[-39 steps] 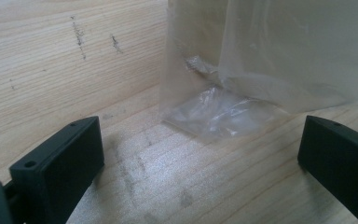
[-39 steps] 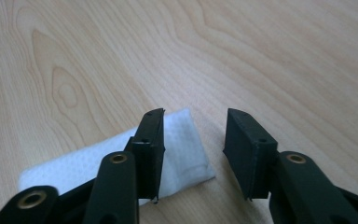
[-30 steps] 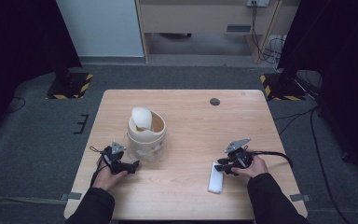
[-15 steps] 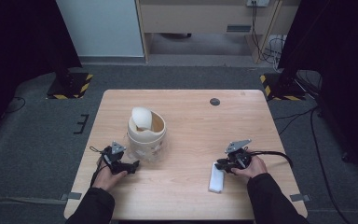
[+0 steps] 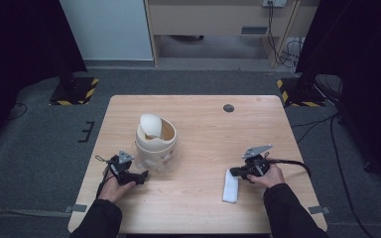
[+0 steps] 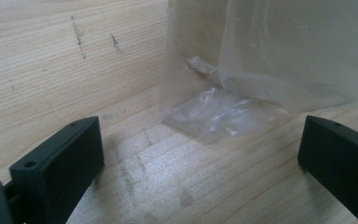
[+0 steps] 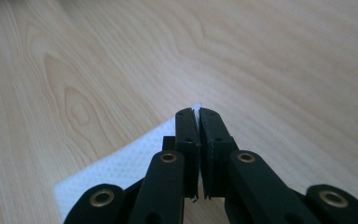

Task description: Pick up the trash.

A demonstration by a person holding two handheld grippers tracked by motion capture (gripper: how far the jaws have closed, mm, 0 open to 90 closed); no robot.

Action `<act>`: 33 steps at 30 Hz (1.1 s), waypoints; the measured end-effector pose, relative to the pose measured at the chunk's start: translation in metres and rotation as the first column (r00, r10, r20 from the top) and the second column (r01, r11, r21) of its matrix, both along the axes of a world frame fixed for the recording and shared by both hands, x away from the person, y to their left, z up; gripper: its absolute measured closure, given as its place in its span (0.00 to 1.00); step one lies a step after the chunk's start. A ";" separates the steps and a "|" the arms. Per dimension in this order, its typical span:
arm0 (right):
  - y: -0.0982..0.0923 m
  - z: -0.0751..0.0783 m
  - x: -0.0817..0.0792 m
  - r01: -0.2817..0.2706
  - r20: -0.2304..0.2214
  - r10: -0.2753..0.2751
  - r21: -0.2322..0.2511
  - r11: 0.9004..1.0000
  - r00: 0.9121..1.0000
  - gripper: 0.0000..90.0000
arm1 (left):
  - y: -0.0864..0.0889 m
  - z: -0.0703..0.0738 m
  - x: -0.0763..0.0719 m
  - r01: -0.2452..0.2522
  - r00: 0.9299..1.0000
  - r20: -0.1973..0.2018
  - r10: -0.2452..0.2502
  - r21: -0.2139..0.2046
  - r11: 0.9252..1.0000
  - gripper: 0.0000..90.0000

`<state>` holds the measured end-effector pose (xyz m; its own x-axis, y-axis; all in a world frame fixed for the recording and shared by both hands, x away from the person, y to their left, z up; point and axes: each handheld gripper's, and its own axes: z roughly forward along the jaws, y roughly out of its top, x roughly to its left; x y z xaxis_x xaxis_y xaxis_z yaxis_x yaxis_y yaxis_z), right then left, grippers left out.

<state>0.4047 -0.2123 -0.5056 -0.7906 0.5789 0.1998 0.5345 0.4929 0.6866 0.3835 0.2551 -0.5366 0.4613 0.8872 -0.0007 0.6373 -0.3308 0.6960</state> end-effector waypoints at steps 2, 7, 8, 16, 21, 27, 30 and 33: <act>-0.002 0.003 0.000 0.011 0.010 -0.011 0.024 1.000 1.000 0.97 | 0.000 0.000 0.000 0.000 1.000 0.000 0.000 0.000 1.000 0.00; -0.010 0.022 0.001 0.075 0.095 -0.088 0.133 0.988 0.992 0.97 | 0.000 0.000 0.000 0.000 1.000 0.000 0.000 0.000 1.000 0.00; -0.010 0.026 0.001 0.085 0.112 -0.103 0.156 0.984 0.988 0.97 | 0.000 0.000 0.000 0.000 1.000 0.000 0.000 0.000 1.000 0.00; -0.015 0.049 0.002 0.131 0.203 -0.189 0.269 0.954 0.961 0.97 | 0.000 0.000 0.000 0.000 1.000 0.000 0.000 0.000 1.000 0.00; -0.020 0.062 0.000 0.164 0.263 -0.258 0.330 0.930 0.930 0.97 | 0.000 0.000 0.000 0.000 1.000 0.000 0.000 0.000 1.000 0.00; -0.023 0.071 -0.001 0.193 0.297 -0.310 0.366 0.911 0.903 0.97 | 0.000 0.000 0.000 0.000 1.000 0.000 0.000 -0.001 1.000 0.00; -0.024 0.076 -0.002 0.191 0.318 -0.318 0.374 0.908 0.893 0.97 | 0.000 0.000 0.000 0.000 1.000 0.000 0.000 0.000 1.000 0.00; -0.024 0.079 -0.001 0.179 0.338 -0.315 0.378 0.909 0.887 0.97 | 0.000 0.000 0.000 0.000 1.000 0.000 0.000 -0.001 1.000 0.00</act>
